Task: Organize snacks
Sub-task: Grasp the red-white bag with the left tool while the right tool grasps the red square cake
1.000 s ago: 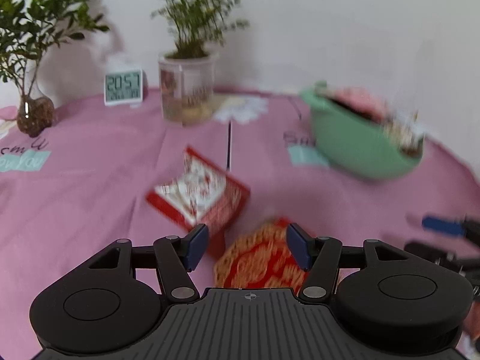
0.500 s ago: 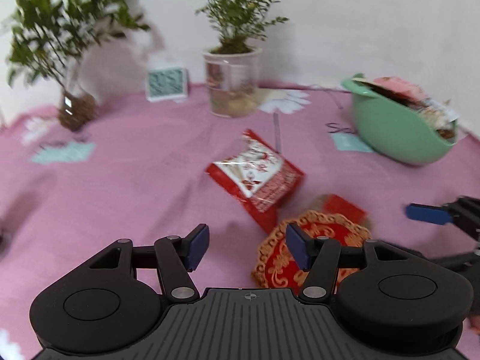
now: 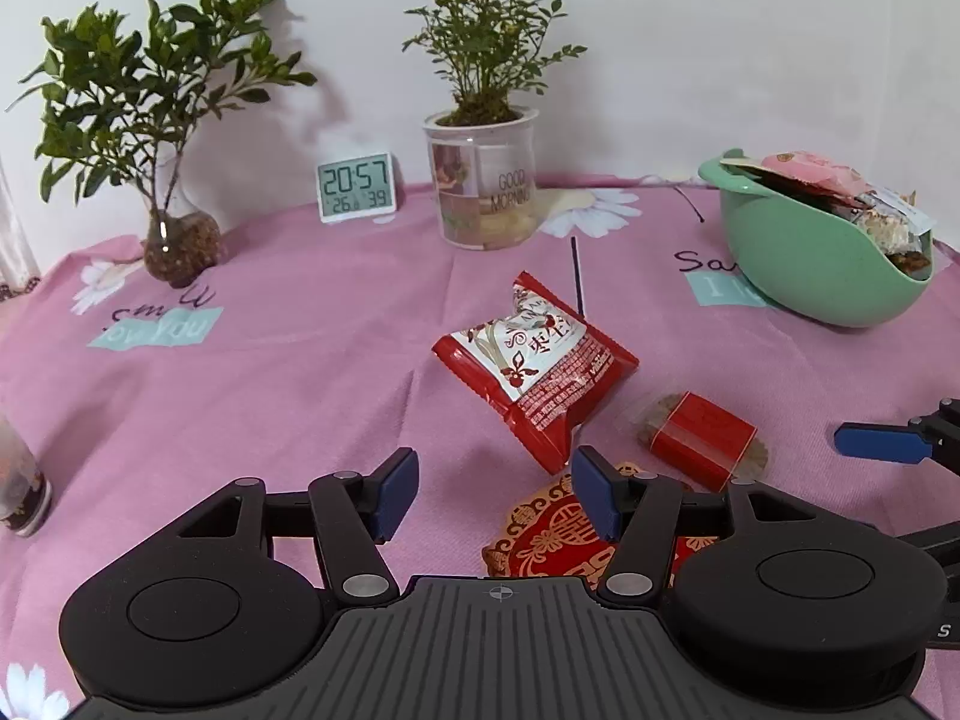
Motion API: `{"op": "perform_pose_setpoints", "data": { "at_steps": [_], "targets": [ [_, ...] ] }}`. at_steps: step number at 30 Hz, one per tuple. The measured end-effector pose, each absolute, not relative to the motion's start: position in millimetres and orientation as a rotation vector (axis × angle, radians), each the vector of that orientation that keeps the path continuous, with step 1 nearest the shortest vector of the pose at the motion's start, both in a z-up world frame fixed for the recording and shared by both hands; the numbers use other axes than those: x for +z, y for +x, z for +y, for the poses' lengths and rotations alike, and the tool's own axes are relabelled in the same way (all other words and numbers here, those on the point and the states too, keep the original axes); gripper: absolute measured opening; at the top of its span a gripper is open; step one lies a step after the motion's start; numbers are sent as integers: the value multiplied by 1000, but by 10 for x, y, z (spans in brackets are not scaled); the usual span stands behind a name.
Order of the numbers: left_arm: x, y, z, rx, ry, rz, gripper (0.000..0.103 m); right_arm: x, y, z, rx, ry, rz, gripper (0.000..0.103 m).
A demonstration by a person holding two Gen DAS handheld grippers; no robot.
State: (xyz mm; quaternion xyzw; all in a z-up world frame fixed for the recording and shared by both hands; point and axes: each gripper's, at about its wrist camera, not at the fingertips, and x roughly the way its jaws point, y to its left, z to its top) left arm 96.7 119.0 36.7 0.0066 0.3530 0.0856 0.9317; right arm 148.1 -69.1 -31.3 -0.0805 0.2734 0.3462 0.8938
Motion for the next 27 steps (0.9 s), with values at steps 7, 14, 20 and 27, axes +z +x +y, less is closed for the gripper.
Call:
{"op": "perform_pose_setpoints", "data": {
  "at_steps": [7, 14, 20, 27],
  "targets": [
    [385, 969, 1171, 177, 19, 724, 103, -294, 1473, -721, 711, -152, 561, 73],
    [505, 1019, 952, 124, 40, 685, 103, -176, 1456, -963, 652, -74, 514, 75],
    [454, 1101, 1032, 140, -32, 726, 103, -132, 1490, -941, 662, -89, 504, 75],
    [408, 1426, 1315, 164, -163, 743, 103, -181, 1576, -523, 731, -159, 530, 75]
  ]
}}
